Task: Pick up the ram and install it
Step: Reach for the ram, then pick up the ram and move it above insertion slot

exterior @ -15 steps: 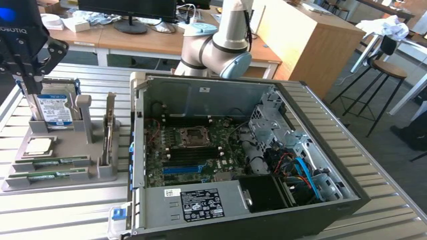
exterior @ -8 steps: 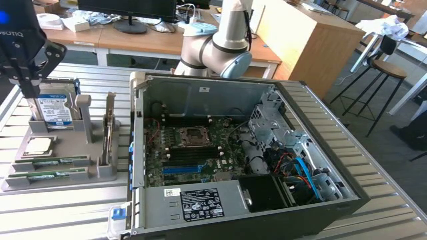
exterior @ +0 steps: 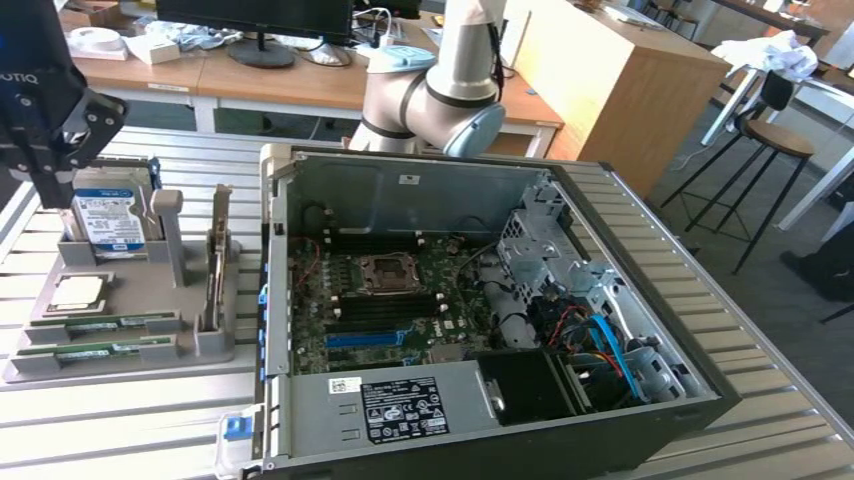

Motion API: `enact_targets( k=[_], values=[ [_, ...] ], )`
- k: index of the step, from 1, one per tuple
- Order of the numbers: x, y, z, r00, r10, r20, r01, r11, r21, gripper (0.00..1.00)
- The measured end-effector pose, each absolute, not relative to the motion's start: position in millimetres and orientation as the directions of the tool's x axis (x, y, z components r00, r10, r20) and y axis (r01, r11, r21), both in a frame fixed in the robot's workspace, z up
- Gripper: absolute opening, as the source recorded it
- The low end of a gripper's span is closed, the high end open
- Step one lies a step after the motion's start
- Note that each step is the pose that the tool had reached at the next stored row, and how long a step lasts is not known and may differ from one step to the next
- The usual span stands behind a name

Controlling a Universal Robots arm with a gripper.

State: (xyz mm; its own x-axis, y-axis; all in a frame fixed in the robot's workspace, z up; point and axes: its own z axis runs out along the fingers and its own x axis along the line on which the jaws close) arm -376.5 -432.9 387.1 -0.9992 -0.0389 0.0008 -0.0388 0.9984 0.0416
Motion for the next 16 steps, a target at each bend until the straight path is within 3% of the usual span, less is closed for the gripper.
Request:
enact_targets(
  k=[16],
  values=[
    [-376.5,-438.9,387.0,-0.999,-0.039,0.001,-0.039,0.998,0.042,0.10]
  ],
)
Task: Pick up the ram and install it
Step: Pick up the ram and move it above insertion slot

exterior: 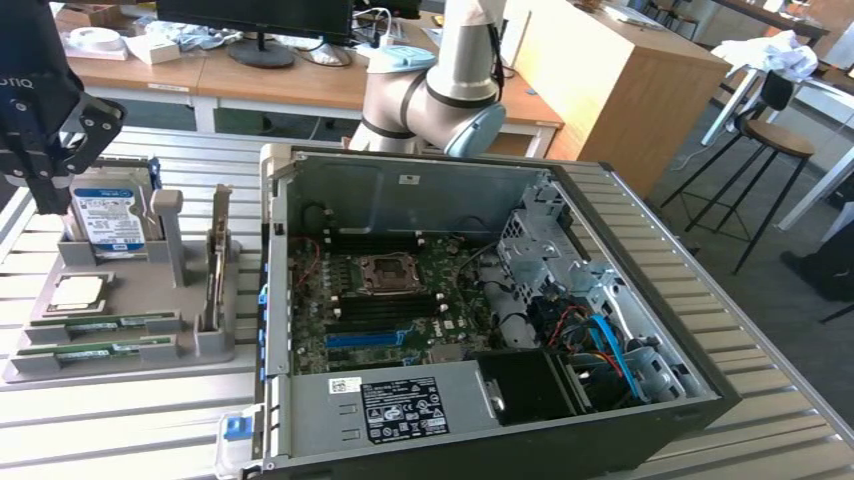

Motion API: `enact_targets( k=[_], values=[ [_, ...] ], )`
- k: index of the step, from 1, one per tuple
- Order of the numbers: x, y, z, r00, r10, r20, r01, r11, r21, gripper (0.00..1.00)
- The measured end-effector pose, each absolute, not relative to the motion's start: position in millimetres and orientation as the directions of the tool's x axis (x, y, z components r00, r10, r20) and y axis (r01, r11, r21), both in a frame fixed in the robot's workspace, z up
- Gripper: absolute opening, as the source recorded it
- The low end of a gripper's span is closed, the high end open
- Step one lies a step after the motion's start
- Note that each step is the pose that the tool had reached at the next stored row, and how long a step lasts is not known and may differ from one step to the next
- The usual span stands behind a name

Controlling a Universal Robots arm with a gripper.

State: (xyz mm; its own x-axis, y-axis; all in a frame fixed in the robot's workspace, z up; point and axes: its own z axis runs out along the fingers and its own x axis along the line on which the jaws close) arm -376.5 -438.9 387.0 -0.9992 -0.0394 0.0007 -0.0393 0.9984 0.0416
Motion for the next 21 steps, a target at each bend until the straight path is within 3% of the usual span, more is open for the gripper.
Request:
enact_targets(
  k=[21],
  values=[
    [-376.6,-438.9,386.6,-0.962,-0.275,0.001,-0.275,0.961,0.042,0.10]
  ],
)
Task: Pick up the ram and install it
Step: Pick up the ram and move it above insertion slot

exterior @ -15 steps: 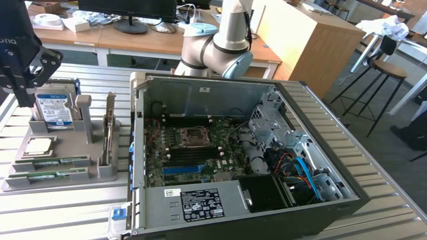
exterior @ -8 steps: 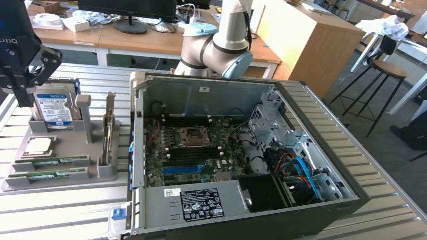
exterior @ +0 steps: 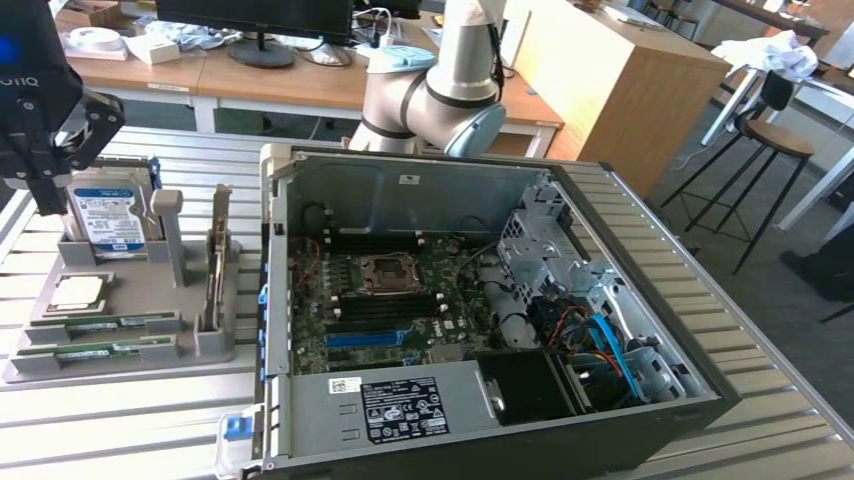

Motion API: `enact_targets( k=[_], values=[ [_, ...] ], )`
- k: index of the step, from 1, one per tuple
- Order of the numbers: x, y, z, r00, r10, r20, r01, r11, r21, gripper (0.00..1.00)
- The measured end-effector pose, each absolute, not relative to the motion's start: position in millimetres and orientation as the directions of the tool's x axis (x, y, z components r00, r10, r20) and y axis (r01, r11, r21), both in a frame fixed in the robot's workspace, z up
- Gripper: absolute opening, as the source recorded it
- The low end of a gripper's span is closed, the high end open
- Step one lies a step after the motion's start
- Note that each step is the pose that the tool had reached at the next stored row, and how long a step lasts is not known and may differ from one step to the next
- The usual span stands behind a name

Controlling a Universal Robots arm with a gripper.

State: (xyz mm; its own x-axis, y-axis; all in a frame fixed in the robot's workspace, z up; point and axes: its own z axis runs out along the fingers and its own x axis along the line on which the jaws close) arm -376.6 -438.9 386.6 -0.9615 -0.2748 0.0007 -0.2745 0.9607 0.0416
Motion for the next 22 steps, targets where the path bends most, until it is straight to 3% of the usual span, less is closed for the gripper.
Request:
enact_targets(
  k=[22],
  values=[
    [-376.5,-438.9,385.9,-0.779,-0.628,0.001,-0.627,0.778,0.042,0.10]
  ],
)
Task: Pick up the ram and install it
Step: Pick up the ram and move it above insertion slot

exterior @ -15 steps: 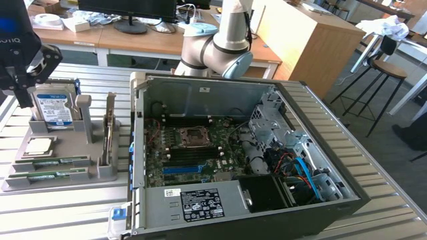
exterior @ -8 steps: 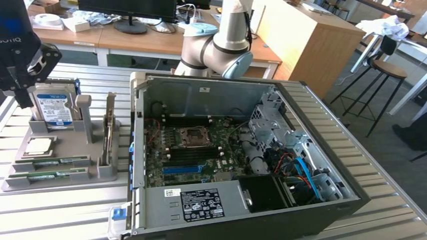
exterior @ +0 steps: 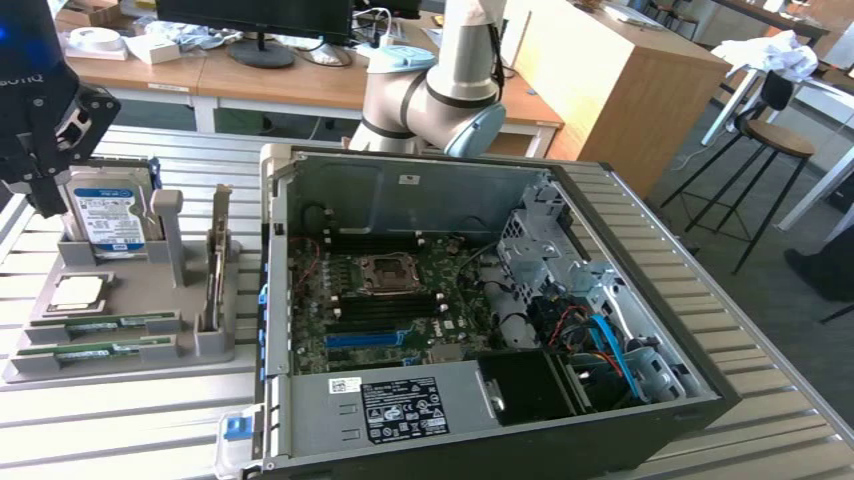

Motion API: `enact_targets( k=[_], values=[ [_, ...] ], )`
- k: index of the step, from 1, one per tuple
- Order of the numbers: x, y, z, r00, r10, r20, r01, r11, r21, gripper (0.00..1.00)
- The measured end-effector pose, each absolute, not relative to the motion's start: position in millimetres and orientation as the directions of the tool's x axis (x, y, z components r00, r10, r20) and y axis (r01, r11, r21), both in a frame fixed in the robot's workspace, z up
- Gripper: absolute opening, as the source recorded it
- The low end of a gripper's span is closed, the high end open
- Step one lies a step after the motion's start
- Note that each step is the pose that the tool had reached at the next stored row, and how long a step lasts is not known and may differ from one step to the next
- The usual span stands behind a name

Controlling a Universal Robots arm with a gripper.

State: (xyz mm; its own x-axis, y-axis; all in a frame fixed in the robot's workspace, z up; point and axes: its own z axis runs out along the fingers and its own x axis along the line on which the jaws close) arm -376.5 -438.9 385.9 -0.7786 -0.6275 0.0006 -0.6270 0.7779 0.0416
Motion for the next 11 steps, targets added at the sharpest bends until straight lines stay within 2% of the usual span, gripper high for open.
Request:
enact_targets(
  k=[11],
  values=[
    [-376.5,-438.9,385.7,-0.638,-0.770,0.001,-0.770,0.637,0.042,0.10]
  ],
)
